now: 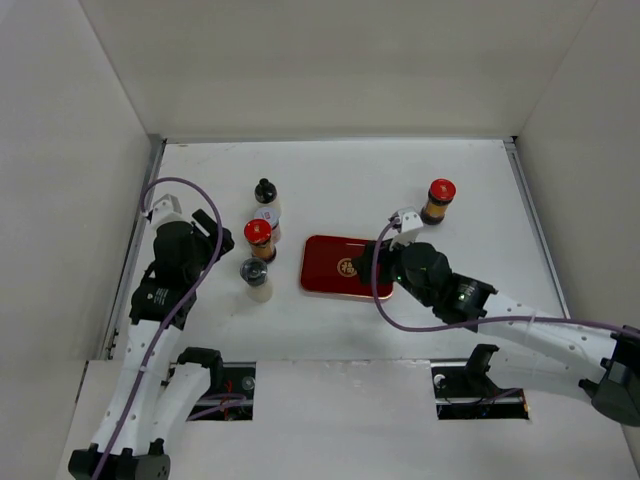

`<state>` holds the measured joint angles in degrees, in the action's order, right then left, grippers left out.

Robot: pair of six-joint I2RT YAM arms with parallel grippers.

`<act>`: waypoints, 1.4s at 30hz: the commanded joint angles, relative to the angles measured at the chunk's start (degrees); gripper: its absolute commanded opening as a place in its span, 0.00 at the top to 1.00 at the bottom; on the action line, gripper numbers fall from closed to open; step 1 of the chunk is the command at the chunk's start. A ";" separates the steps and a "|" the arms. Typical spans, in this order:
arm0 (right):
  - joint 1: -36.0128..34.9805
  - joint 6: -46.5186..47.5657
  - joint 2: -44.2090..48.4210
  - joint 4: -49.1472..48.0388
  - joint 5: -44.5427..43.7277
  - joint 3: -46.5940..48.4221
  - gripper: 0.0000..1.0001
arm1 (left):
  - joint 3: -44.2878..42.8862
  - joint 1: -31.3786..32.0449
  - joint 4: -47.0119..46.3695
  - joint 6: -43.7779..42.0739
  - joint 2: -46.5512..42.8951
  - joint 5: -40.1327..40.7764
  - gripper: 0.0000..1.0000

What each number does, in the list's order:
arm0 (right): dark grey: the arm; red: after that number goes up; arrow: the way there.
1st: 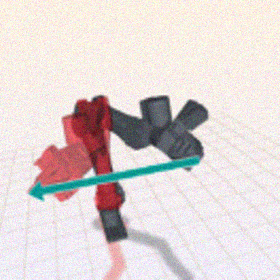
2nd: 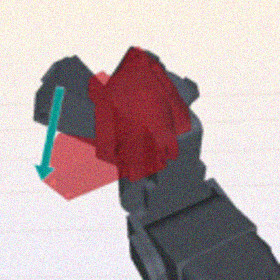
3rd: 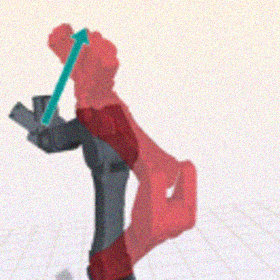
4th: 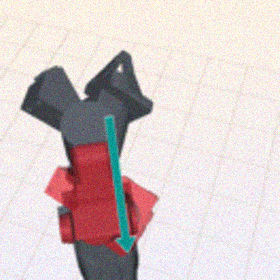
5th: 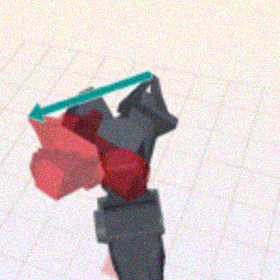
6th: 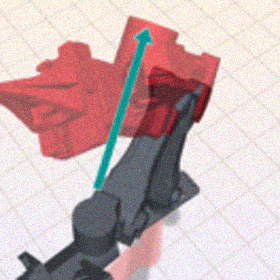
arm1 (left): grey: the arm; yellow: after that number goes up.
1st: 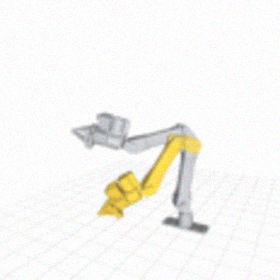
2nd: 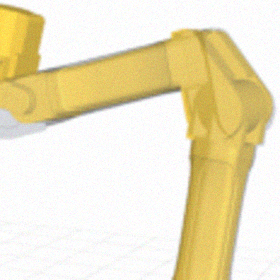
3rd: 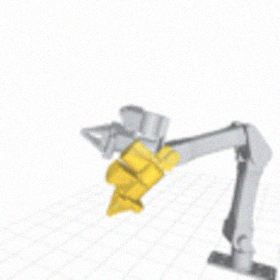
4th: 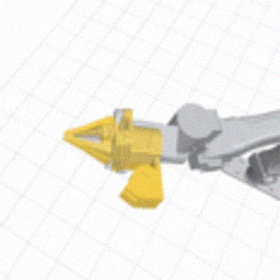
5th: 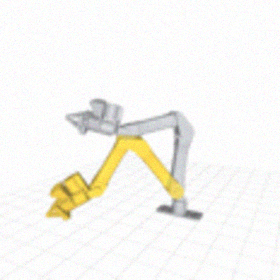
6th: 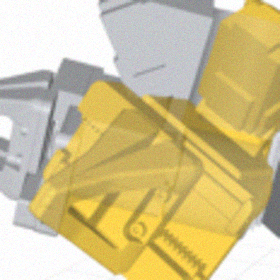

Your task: Organize the condiment bottles

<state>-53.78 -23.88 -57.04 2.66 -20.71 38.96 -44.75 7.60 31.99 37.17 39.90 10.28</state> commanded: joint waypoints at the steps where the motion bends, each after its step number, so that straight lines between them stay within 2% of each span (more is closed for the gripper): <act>1: -0.23 0.41 0.35 -3.71 -0.73 3.05 0.23 | 0.81 0.27 -1.75 0.19 -1.31 -1.14 0.38; 4: 1.96 0.24 0.70 -2.57 -1.35 3.75 0.62 | 1.16 1.14 -3.33 0.10 -2.63 -1.49 0.38; 6: 4.33 -0.11 0.44 -0.65 -2.05 4.10 0.76 | 1.25 2.46 -5.17 -0.08 -3.86 -0.79 0.38; 9: 8.63 -2.30 -0.53 3.13 -3.63 4.11 0.87 | 0.99 4.74 -7.46 -0.43 -5.09 0.35 0.39; 12: 12.24 -4.33 -1.93 5.42 -3.99 3.32 0.89 | 0.72 8.25 -10.44 -0.87 -5.88 1.32 0.41; 16: 13.92 -5.74 -6.15 6.57 -4.25 2.70 0.89 | 2.65 14.23 -14.66 -1.48 -6.59 1.93 0.55; 19: 13.66 -6.44 -8.70 7.80 -5.82 2.44 0.86 | 4.05 18.36 -15.99 -2.54 -5.54 2.90 0.68; 23: 14.62 -8.46 -7.75 8.16 -11.44 0.77 0.70 | 5.37 23.72 -18.44 -3.50 -4.13 4.13 0.73; 26: 18.74 -7.24 -7.91 7.45 -11.64 2.25 0.51 | 6.08 27.85 -20.91 -3.77 -3.60 6.14 0.71; 28: 21.21 -5.31 -10.97 7.36 -8.49 4.62 0.35 | 6.26 30.14 -21.96 -4.38 -3.16 7.81 0.69; 30: 21.65 -3.81 -15.19 8.24 -6.28 6.74 0.25 | 6.43 31.81 -22.58 -4.82 -2.81 9.66 0.67; 32: 21.40 -3.89 -17.66 7.72 -7.06 6.40 0.22 | 6.52 33.13 -23.20 -4.82 -2.37 10.54 0.64; 34: 21.31 -4.51 -18.20 6.84 -8.20 5.60 0.24 | 6.78 34.10 -24.51 -4.91 -1.58 10.90 0.63; 37: 21.31 -4.07 -14.96 5.43 -13.11 5.60 0.24 | 6.61 35.07 -26.88 -5.61 0.43 10.63 0.62; 42: 26.57 -0.29 -13.28 7.62 -12.69 11.30 0.12 | 5.90 37.53 -29.61 -6.32 2.37 10.98 0.60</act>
<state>-30.00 -26.72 -72.12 11.27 -31.09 45.04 -38.50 43.79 7.90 32.25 42.17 20.38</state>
